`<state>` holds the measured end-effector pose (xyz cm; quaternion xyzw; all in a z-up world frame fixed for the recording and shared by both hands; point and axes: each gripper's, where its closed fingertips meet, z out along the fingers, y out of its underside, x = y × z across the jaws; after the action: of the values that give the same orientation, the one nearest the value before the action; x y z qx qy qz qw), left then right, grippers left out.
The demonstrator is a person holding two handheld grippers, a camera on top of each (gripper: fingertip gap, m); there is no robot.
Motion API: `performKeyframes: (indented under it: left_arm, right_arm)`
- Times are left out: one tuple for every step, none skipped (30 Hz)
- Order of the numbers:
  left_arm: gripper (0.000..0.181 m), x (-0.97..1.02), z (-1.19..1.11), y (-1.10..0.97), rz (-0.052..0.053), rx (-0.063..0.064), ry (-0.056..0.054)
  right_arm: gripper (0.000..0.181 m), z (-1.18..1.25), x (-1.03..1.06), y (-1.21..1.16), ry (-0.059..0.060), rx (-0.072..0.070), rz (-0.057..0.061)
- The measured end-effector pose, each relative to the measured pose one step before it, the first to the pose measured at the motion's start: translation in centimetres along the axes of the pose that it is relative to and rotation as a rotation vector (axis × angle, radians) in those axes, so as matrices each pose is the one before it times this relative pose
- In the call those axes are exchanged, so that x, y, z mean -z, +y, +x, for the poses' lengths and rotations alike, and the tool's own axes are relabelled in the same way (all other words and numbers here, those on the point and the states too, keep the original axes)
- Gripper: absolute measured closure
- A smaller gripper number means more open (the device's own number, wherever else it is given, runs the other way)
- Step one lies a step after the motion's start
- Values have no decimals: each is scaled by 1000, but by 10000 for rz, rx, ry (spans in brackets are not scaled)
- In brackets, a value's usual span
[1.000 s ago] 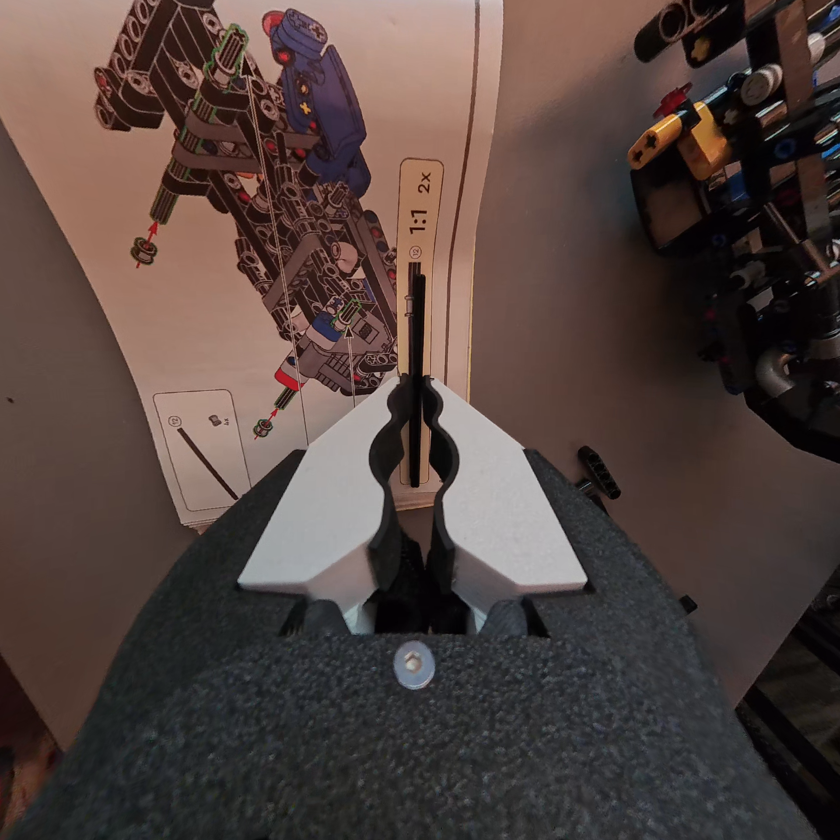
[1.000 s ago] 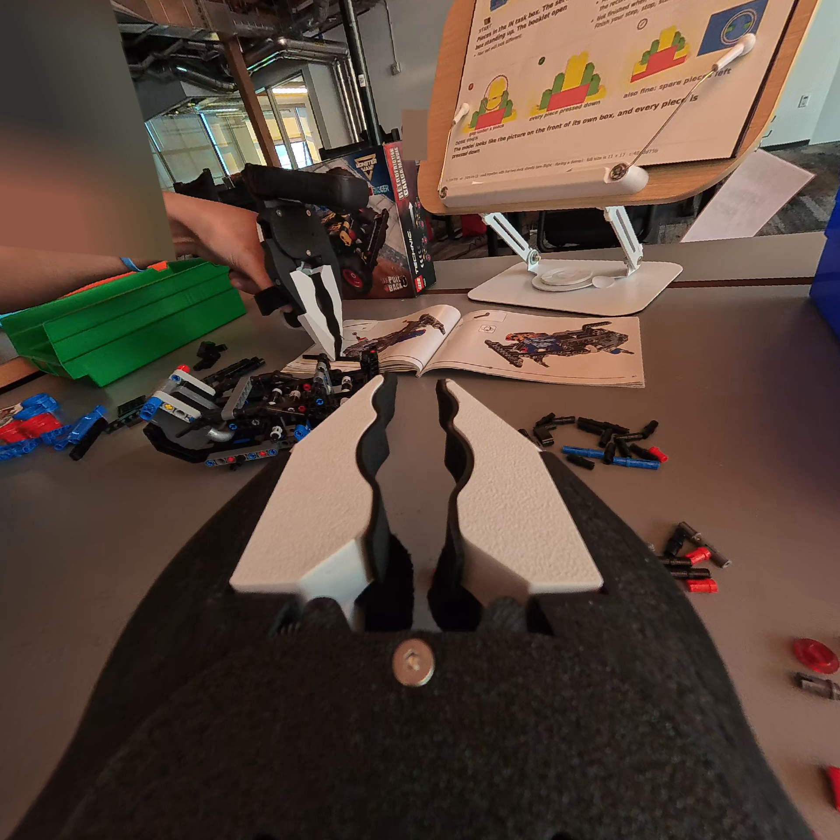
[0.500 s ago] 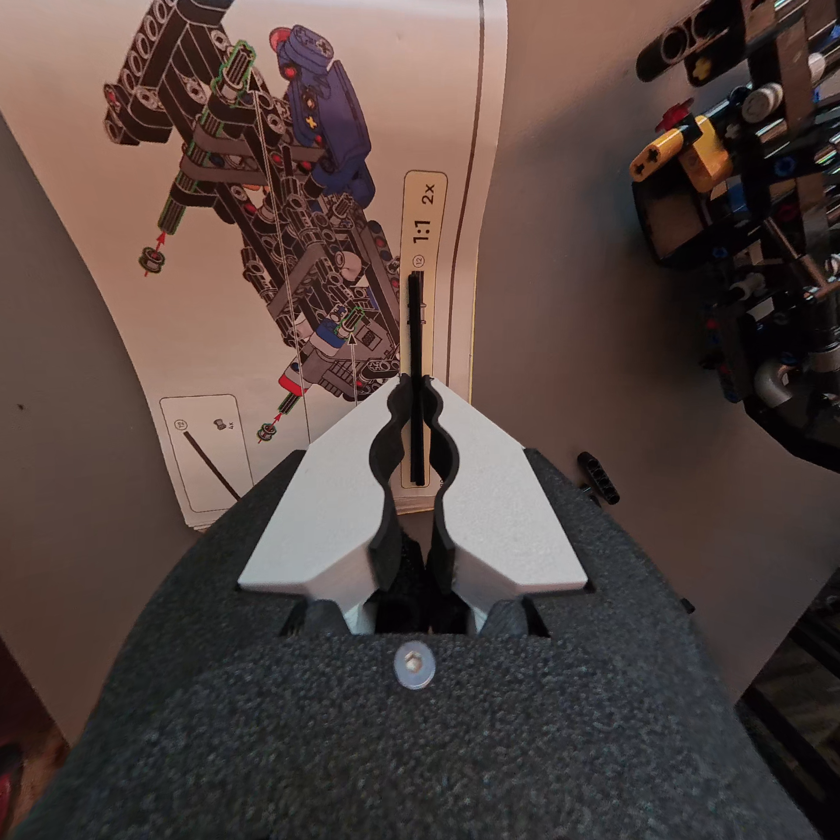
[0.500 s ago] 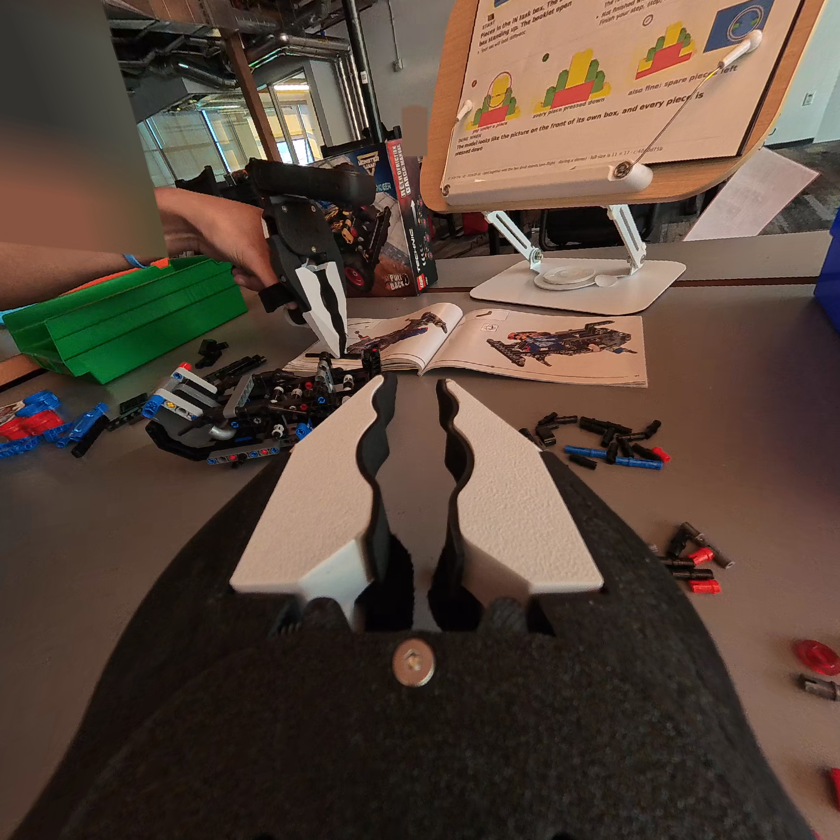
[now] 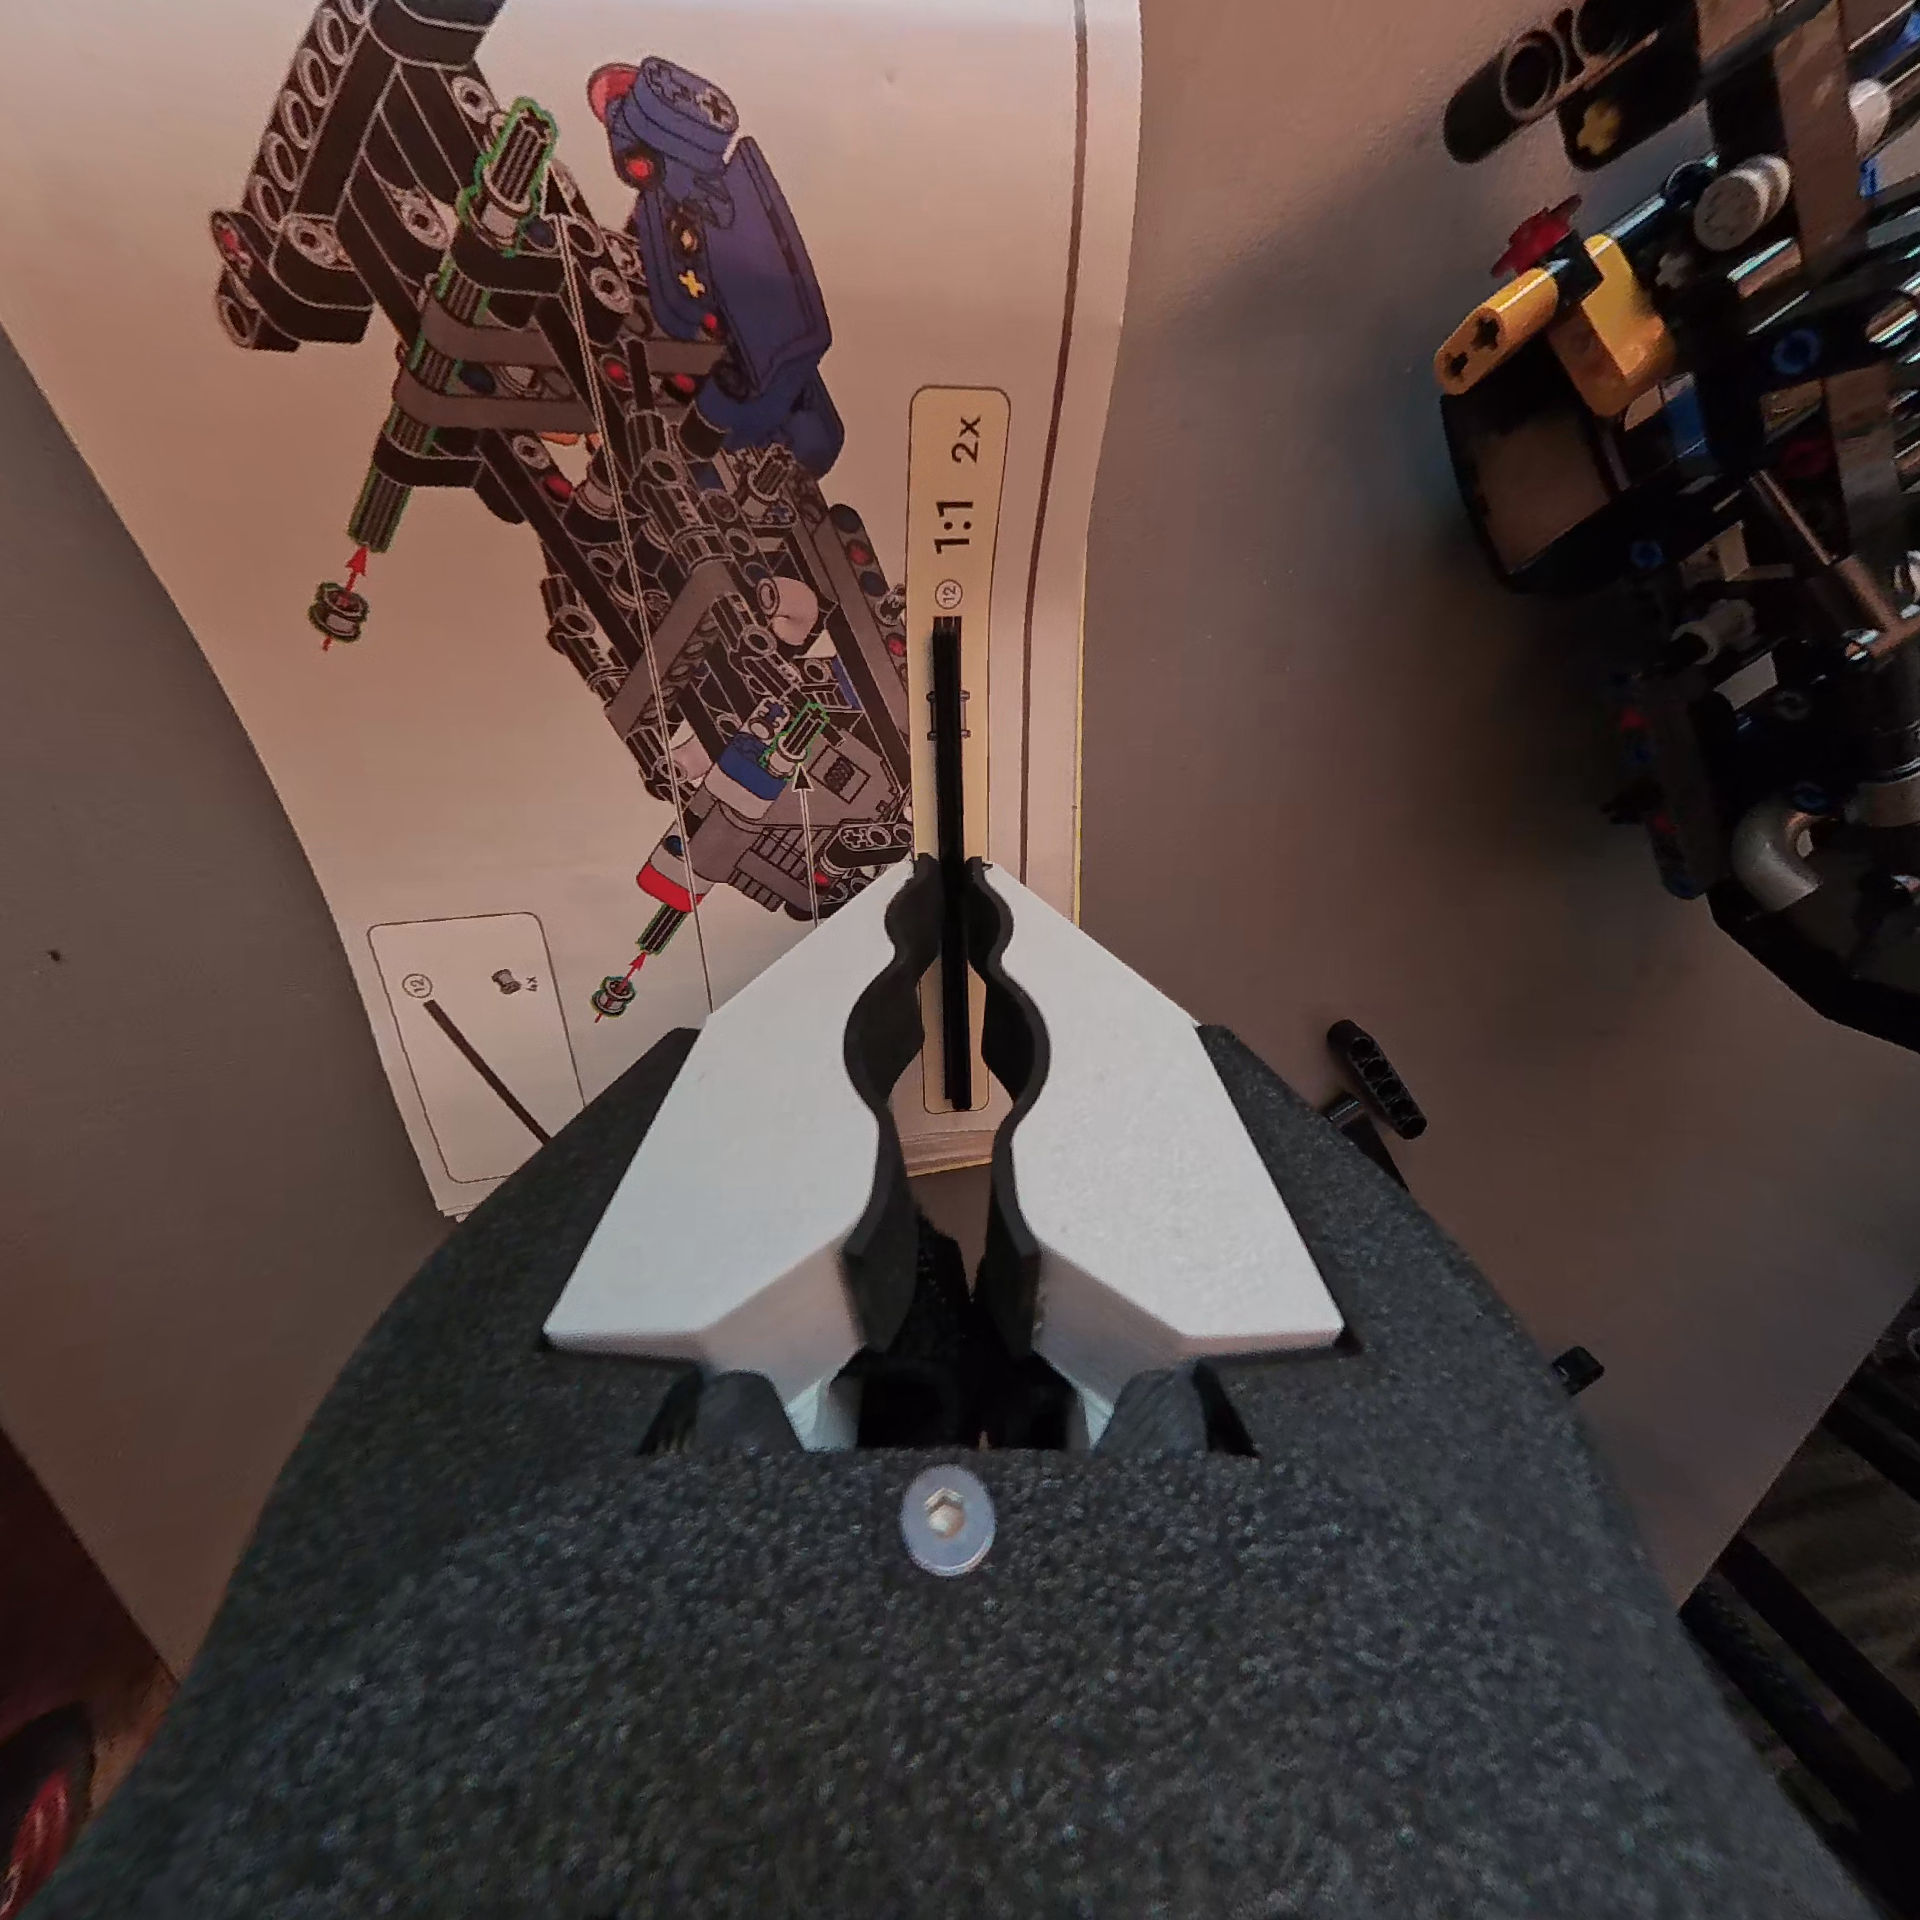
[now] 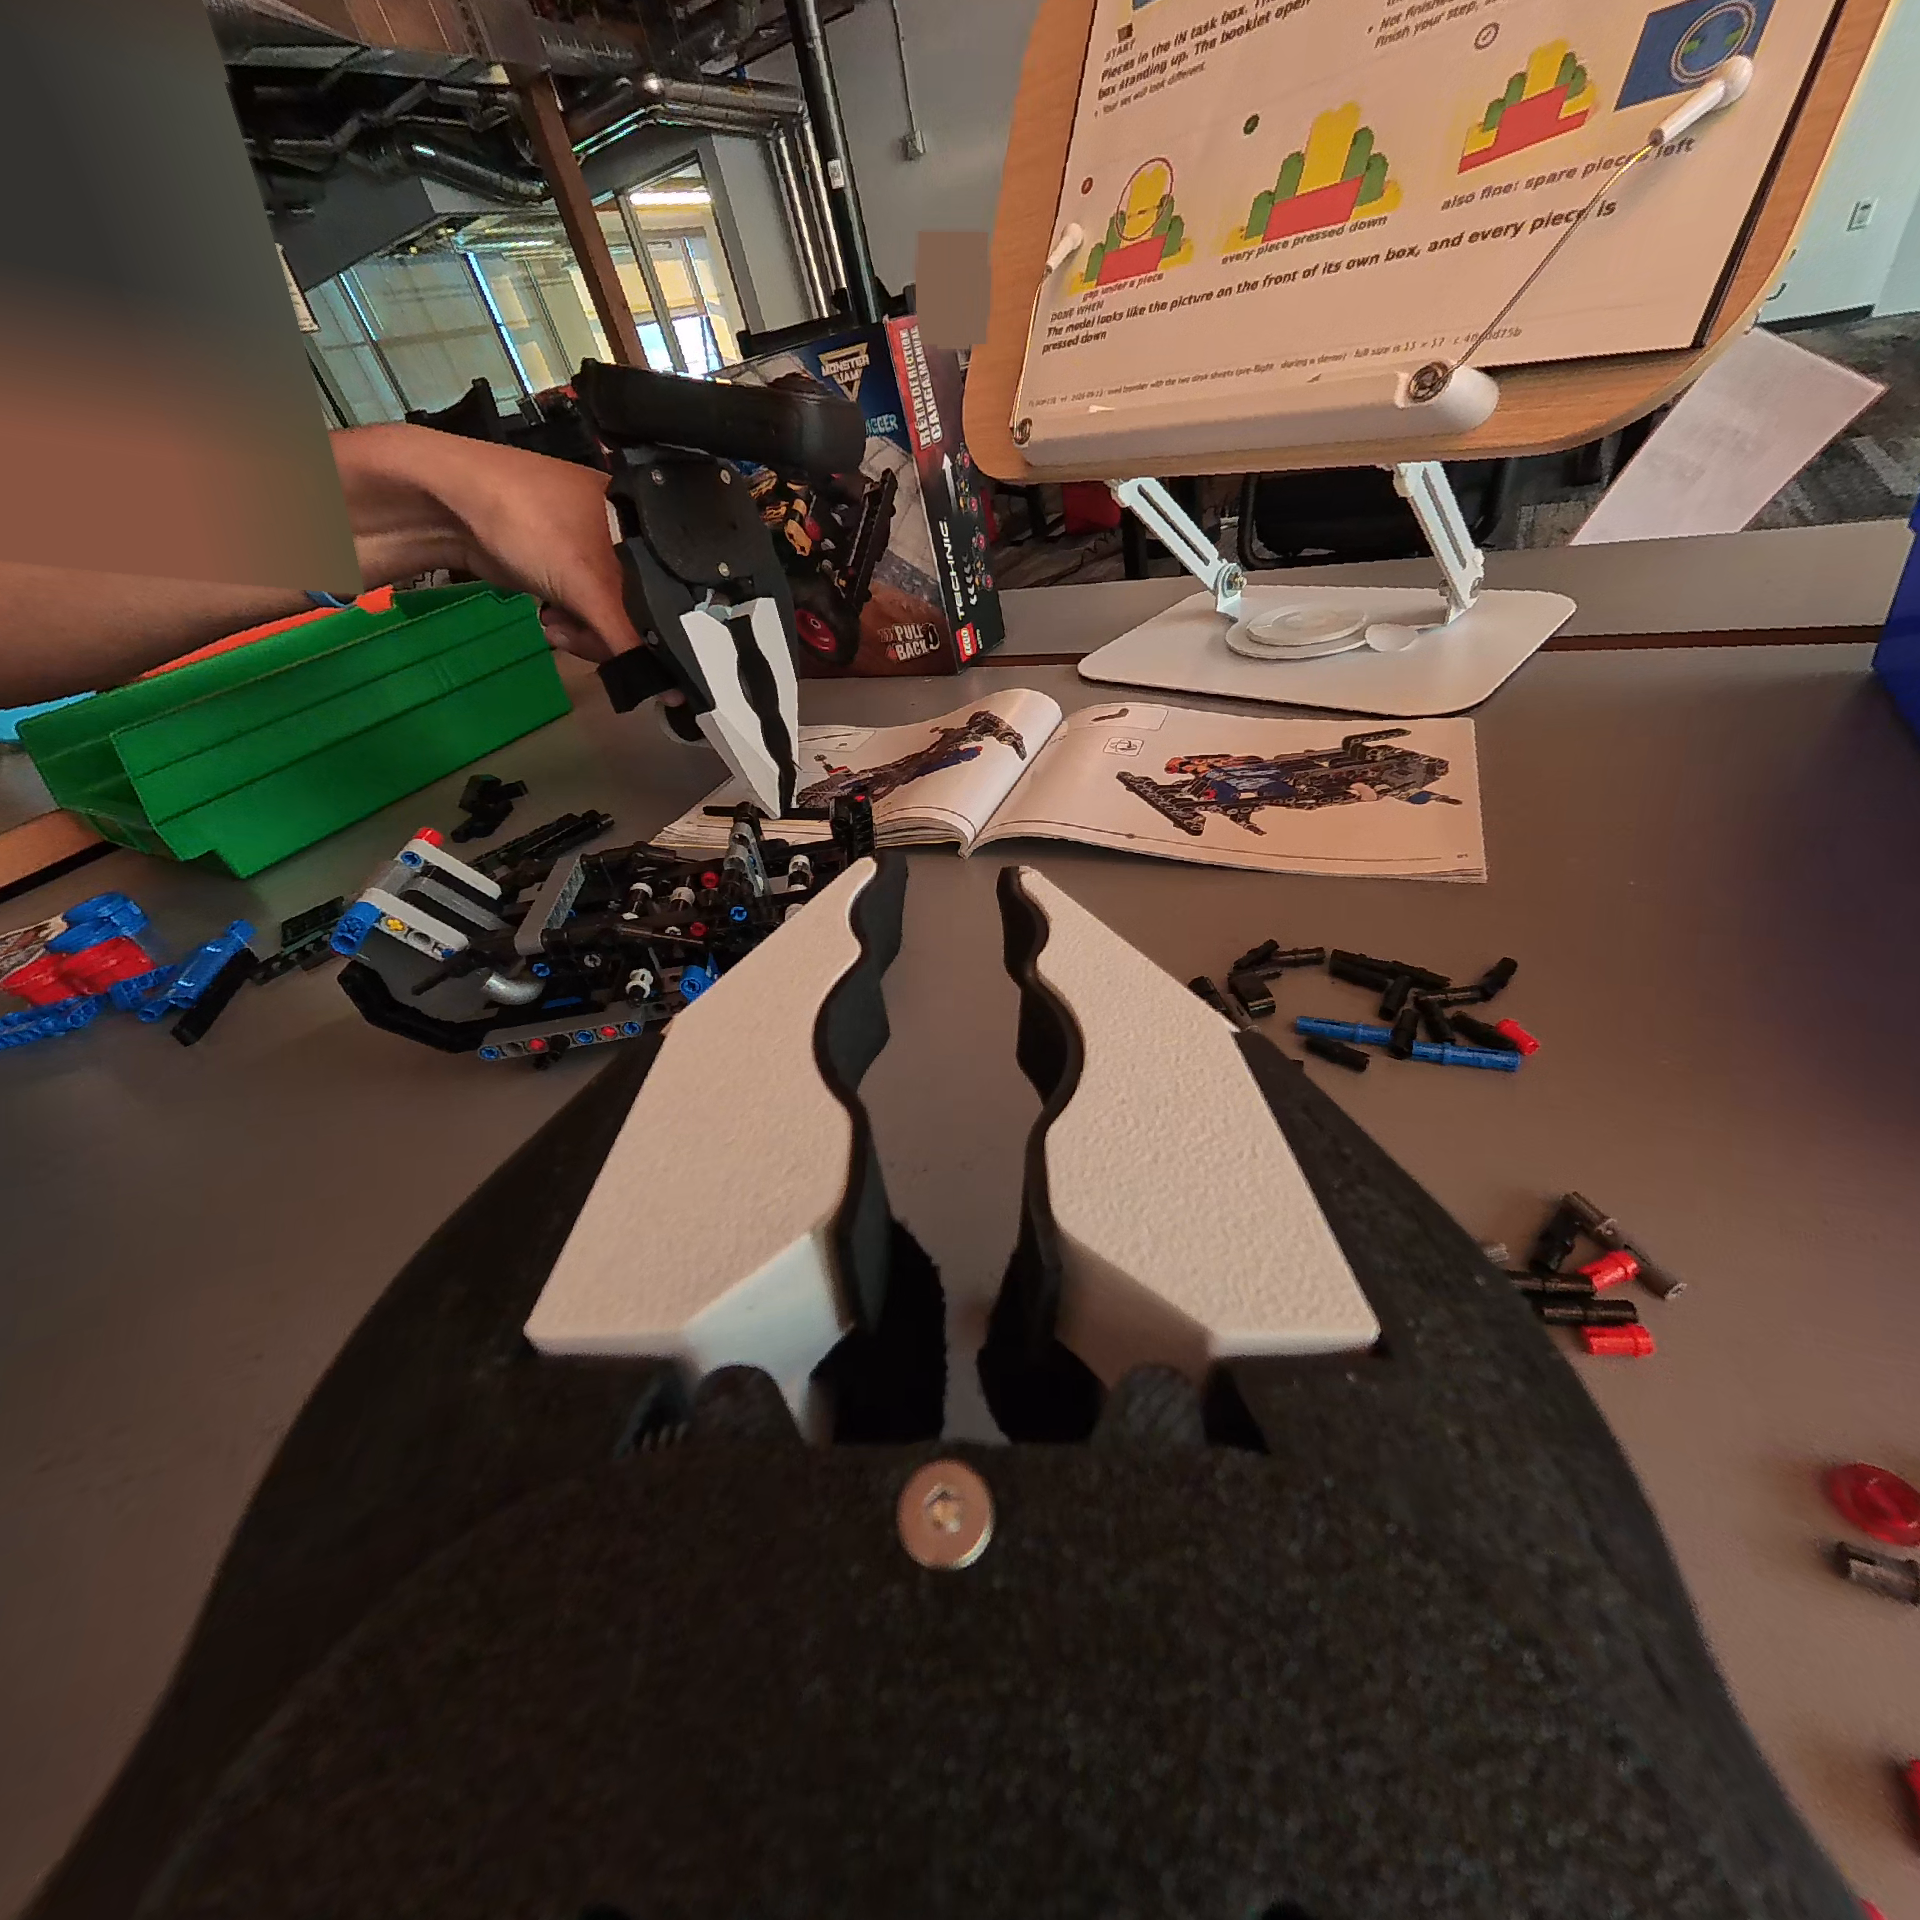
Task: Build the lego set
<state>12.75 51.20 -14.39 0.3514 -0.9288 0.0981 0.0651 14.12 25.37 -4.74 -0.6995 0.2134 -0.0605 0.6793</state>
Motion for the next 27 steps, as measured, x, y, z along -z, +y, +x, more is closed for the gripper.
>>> performKeyframes:
  left_arm:
    - [178,-1,6,0,-6,-8,-6]
    - [179,2,11,-25,1,-4,-5]
    - [179,-9,20,-57,14,-1,0]
    - [179,-25,34,-39,2,-17,1]
    - [178,-5,8,-30,-16,-29,-12]
    - [178,1,19,-11,-24,-30,-9]
    - [178,-5,-4,-22,-14,-2,2]
    - [178,3,6,0,-18,22,6]
    - [178,15,-4,1,-6,2,0]
    - [179,2,-23,-15,15,-15,-6]
    - [179,-15,-5,-3,13,7,3]
    - [179,-9,-6,-4,11,23,10]
    - [179,23,-6,-7,18,20,-5]
    - [179,73,-29,-52,56,23,-49]
    - [179,256,-32,-130,136,37,-113]
    - [179,545,84,-105,187,45,-127]
    - [179,922,126,-161,291,71,-240]
    - [179,1386,239,-328,488,125,-332]
    - [178,1792,673,-445,641,187,-209]
    - [178,2081,1151,-480,687,186,-109]
    - [178,2207,1588,-511,703,71,-79]
    - [178,2127,2060,-567,705,-63,-2]
    - [178,1786,2436,-536,629,-114,84]
    - [178,1269,2615,-469,540,-131,105]
    - [178,621,2771,-329,422,-146,185]
    - [178,-52,2856,-184,290,-105,288]
    - [178,-688,2801,-32,179,-31,328]
  right_arm:
    - [163,-2,8,-2,-4,0,1]
    - [163,2,8,-8,5,2,7]
    - [163,-3,-8,3,-1,2,-2]
    - [163,-17,0,12,-5,6,-7]
    - [163,-16,-10,1,-1,6,-6]
    - [163,-8,6,6,-2,5,-3]
    - [163,-5,0,-5,1,5,5]
    - [163,6,15,-8,1,-4,6]
    - [163,-17,7,6,-11,-11,2]
    - [163,-7,4,-5,-8,-12,2]
    - [163,-10,11,-1,-2,-2,2]
    - [163,3,-7,5,4,1,-3]
    - [163,-4,-15,13,-3,-1,-11]
    - [163,8,2,5,5,1,-3]
    - [163,28,12,-25,24,7,20]
    - [163,37,52,-82,35,29,53]
    - [163,129,147,-177,76,28,114]
    - [163,125,289,-448,50,-28,172]
    - [161,50,447,-555,-58,162,-3]
    - [161,441,639,-514,137,455,-268]
    - [161,770,819,-587,273,625,-275]
    - [162,817,832,-481,203,568,-292]
    - [162,628,688,-117,-5,382,-437]
    - [161,338,486,525,-224,334,-707]
    - [160,223,355,1085,-265,342,-903]
    - [160,224,217,1177,-162,235,-775]
    - [160,-33,103,918,-188,114,-490]
